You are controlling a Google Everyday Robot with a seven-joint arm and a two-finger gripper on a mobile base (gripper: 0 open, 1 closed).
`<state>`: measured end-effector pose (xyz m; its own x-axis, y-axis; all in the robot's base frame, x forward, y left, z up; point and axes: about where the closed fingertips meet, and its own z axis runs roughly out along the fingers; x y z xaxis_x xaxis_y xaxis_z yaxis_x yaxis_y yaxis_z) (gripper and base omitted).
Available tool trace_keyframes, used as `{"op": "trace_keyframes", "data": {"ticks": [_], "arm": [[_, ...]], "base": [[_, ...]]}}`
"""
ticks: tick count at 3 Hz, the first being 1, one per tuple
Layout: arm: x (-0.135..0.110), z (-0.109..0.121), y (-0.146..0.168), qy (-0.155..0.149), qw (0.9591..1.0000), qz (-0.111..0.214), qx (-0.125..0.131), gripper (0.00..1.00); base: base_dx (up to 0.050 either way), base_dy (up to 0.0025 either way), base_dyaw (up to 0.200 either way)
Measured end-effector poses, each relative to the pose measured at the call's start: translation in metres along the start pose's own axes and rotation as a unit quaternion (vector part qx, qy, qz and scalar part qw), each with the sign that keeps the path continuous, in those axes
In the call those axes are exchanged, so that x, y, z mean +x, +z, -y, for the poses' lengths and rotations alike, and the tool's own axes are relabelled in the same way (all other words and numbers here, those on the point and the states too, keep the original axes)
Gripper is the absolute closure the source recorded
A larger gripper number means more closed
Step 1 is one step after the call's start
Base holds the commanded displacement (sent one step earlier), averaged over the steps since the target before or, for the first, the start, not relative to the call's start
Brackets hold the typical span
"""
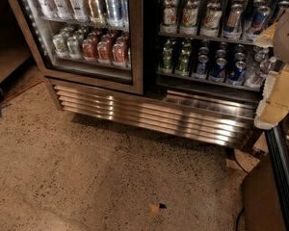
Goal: Close right fridge door
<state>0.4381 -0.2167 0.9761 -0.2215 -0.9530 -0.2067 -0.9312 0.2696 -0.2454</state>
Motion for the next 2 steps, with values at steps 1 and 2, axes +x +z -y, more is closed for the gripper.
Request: {"op": "trace_keyframes", "data": {"ticks": [1, 2], "arm": [[0.0, 0.0, 0.0, 0.0, 1.0, 0.0, 0.0, 0.0], [0.0, 0.0, 0.0, 0.0, 1.0, 0.0, 0.0, 0.0]], "base": [[0.0, 0.0, -0.198], [0.0, -0.00008, -0.199]]}}
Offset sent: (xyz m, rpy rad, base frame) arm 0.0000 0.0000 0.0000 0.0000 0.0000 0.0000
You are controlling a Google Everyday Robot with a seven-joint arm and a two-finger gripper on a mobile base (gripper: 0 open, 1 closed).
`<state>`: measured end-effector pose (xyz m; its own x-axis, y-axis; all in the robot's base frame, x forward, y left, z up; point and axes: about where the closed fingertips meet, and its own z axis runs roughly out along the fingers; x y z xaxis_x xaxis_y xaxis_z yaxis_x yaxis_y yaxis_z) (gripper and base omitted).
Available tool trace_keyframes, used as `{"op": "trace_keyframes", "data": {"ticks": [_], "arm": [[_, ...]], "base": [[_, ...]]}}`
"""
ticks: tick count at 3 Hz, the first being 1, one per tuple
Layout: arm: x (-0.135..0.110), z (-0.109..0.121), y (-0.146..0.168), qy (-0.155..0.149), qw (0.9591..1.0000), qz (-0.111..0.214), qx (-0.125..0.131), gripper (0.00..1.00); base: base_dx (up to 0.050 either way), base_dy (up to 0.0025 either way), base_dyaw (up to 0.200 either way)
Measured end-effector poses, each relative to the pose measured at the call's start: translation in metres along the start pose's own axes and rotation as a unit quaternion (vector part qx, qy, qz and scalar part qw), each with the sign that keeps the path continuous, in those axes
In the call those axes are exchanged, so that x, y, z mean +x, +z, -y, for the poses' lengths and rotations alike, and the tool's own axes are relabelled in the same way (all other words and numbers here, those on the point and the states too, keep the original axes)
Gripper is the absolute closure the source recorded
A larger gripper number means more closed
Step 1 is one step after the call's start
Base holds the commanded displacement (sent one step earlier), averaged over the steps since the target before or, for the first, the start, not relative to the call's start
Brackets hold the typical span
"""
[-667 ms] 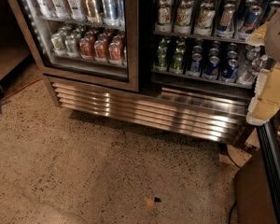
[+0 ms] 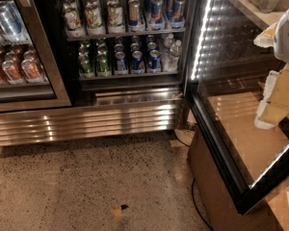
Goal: Close right fridge door
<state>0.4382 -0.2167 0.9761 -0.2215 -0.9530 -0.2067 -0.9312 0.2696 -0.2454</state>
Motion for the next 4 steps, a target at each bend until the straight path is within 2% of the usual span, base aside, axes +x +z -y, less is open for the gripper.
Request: {"op": "trace_keyframes", "data": {"ticks": [3, 4], "arm": [[0.0, 0.0, 0.0, 0.0, 1.0, 0.0, 0.0, 0.0], [0.0, 0.0, 0.0, 0.0, 1.0, 0.0, 0.0, 0.0]], "base": [[-0.05, -0.00015, 0.001], [0.0, 0.00001, -0.198]]}}
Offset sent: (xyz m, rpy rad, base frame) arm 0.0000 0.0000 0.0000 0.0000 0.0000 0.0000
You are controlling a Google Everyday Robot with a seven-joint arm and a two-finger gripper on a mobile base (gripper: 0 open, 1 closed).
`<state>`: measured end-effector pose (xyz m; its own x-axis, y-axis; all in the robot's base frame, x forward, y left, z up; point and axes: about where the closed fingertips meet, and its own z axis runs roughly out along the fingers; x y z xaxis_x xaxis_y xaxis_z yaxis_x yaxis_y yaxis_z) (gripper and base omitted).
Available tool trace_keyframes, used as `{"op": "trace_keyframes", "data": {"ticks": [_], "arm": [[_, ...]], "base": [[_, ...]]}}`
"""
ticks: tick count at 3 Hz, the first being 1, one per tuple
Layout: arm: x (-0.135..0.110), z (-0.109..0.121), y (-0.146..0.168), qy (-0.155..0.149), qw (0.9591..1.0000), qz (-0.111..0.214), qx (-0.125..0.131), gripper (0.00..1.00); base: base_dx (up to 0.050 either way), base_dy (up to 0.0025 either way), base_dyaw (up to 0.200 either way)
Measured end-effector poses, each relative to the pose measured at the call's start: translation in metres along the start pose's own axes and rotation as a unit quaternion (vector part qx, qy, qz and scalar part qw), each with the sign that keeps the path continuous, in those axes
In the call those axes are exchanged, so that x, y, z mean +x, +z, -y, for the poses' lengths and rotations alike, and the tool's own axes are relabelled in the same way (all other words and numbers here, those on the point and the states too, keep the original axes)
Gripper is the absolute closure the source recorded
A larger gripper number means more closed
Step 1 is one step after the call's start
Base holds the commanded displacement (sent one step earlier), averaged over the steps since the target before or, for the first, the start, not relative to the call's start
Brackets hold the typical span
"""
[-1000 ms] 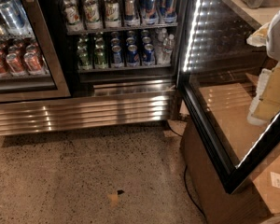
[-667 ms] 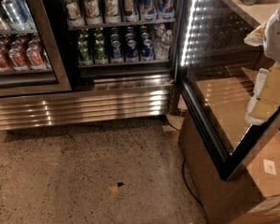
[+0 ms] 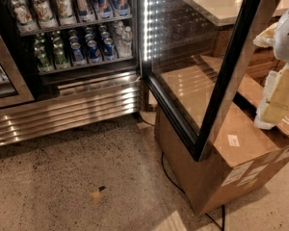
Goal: Close right fridge door
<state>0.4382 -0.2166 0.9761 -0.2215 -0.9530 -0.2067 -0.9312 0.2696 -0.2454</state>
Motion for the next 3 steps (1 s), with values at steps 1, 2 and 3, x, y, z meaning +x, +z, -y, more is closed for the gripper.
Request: {"op": "trace_keyframes", "data": {"ticks": [1, 2, 3], "arm": [[0.0, 0.0, 0.0, 0.0, 1.0, 0.0, 0.0, 0.0], [0.0, 0.0, 0.0, 0.0, 1.0, 0.0, 0.0, 0.0], [0.0, 0.0, 0.0, 0.0, 1.0, 0.0, 0.0, 0.0]], "base": [[0.0, -0.00003, -0.192], [0.05, -0.00001, 0.0], [0.05, 0.0, 0.0]]}}
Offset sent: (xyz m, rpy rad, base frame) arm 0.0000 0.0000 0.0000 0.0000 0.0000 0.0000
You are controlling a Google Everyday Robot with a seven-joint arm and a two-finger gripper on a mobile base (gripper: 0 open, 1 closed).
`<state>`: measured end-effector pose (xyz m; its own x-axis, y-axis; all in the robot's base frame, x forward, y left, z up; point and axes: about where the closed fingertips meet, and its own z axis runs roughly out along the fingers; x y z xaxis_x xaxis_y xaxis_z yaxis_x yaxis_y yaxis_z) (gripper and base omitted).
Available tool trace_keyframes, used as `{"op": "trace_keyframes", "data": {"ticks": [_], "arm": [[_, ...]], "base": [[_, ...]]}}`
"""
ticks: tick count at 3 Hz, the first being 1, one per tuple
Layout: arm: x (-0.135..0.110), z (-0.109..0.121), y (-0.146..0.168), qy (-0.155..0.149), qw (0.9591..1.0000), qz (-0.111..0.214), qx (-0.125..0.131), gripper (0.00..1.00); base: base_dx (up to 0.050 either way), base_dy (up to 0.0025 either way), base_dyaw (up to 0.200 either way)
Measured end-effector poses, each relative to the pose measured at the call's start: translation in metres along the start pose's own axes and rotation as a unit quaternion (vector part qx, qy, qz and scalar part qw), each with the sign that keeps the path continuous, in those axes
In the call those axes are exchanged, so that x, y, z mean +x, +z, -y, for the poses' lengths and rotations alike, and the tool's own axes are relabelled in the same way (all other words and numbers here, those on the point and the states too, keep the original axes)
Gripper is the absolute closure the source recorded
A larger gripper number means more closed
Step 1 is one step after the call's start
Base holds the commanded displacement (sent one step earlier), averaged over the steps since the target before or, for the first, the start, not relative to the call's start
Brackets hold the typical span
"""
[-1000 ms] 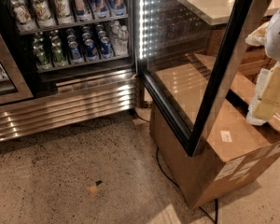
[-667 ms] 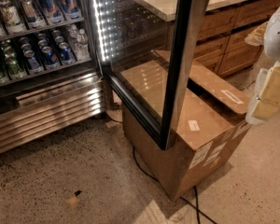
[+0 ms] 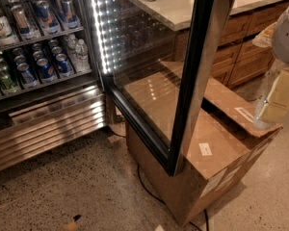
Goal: Close right fridge door
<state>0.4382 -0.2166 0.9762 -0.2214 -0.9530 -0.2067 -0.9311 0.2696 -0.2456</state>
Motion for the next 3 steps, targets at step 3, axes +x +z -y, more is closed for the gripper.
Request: {"op": "trace_keyframes", "data": {"ticks": [3], "arm": [[-0.013, 0.028, -0.003, 0.001, 0.9998, -0.017, 0.006, 0.0]], "base": [[0.017, 0.0, 0.0]]}}
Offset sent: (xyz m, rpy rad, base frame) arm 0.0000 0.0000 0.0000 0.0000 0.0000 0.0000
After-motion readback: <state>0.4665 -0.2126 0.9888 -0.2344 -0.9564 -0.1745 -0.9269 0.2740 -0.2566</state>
